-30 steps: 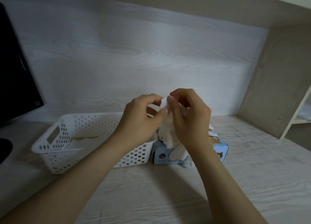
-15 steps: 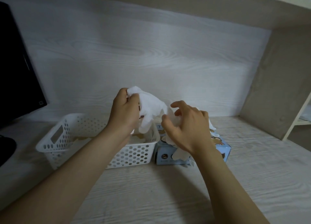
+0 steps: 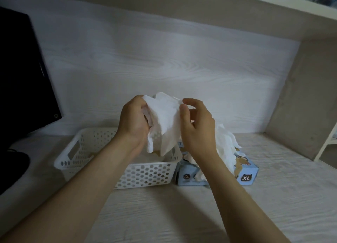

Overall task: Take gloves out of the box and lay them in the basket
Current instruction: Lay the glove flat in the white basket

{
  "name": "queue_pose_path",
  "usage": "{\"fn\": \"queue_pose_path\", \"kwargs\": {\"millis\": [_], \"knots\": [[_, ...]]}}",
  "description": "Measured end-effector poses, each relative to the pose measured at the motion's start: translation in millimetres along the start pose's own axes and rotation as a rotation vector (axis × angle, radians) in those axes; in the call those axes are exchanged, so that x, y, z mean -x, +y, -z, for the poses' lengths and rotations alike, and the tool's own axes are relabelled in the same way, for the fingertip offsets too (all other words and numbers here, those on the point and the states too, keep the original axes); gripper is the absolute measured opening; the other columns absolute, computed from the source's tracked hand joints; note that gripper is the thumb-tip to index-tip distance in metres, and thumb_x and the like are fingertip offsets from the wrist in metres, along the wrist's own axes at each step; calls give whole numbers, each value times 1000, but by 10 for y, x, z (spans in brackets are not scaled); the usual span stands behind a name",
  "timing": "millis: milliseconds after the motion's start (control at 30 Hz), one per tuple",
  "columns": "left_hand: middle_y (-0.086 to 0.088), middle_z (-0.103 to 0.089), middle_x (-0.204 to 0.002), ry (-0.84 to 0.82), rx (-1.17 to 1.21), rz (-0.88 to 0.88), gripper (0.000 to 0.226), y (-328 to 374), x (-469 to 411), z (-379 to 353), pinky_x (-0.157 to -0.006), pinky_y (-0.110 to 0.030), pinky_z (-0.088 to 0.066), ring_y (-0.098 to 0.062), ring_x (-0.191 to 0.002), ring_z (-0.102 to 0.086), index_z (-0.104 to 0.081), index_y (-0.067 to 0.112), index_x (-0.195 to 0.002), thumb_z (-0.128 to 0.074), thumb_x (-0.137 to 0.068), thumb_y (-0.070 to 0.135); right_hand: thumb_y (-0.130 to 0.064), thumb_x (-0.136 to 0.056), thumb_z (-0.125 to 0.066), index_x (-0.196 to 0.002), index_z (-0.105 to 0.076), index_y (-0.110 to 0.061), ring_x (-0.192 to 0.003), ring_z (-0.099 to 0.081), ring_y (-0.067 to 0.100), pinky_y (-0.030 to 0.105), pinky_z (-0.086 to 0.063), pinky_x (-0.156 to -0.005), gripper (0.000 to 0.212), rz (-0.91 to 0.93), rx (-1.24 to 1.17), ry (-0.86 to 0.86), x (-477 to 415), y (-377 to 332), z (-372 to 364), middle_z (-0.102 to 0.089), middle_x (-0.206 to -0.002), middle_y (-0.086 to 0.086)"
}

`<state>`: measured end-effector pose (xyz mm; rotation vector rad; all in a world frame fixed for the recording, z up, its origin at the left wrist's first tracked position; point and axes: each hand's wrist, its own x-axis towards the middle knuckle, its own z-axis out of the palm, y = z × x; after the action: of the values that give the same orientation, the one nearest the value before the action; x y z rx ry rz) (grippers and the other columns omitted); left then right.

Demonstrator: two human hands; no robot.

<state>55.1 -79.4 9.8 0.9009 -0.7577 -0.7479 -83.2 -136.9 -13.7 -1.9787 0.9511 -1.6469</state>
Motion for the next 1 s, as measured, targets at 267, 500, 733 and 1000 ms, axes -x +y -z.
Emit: {"fn": "queue_pose_path", "kwargs": {"millis": [267, 500, 733, 1000], "knots": [[-5, -65, -75, 83, 2, 87, 42, 207, -94, 136, -67, -33, -44, -20, -70, -60, -58, 15, -67, -55, -98, 44, -9, -98, -52, -118, -67, -26, -49, -45, 4, 23, -40, -53, 30, -148, -236, -100, -315, -204, -342, -54, -59, -12], [-3, -67, -129, 113, -269, 21, 59, 127, -188, 299, -88, -38, -61, -21, -109, -69, -54, 22, -143, -64, -91, -4, -3, -97, -50, -123, -64, -25, -55, -50, 5, 28, -46, -59, 36, -119, -307, -142, -412, -268, -607, -57, -69, -5], [7, -62, -137, -31, -495, -49, 52, 288, -207, 344, -75, -20, -45, -12, -116, -60, -62, 26, -142, -50, -96, 7, 3, -97, -52, -123, -66, -19, -66, -52, 24, 38, -47, -60, 37, -45, -351, -340, -484, -301, -580, -58, -73, 14], [-11, -57, -77, -23, -615, -169, 46, 170, -256, 405, -70, -39, -44, -26, -73, -58, -62, -2, -91, -65, -92, 43, 0, -97, -56, -117, -68, -21, -87, -64, 55, 64, -57, -73, 31, -23, -366, -383, -494, -247, -542, -70, -90, 31]]}}
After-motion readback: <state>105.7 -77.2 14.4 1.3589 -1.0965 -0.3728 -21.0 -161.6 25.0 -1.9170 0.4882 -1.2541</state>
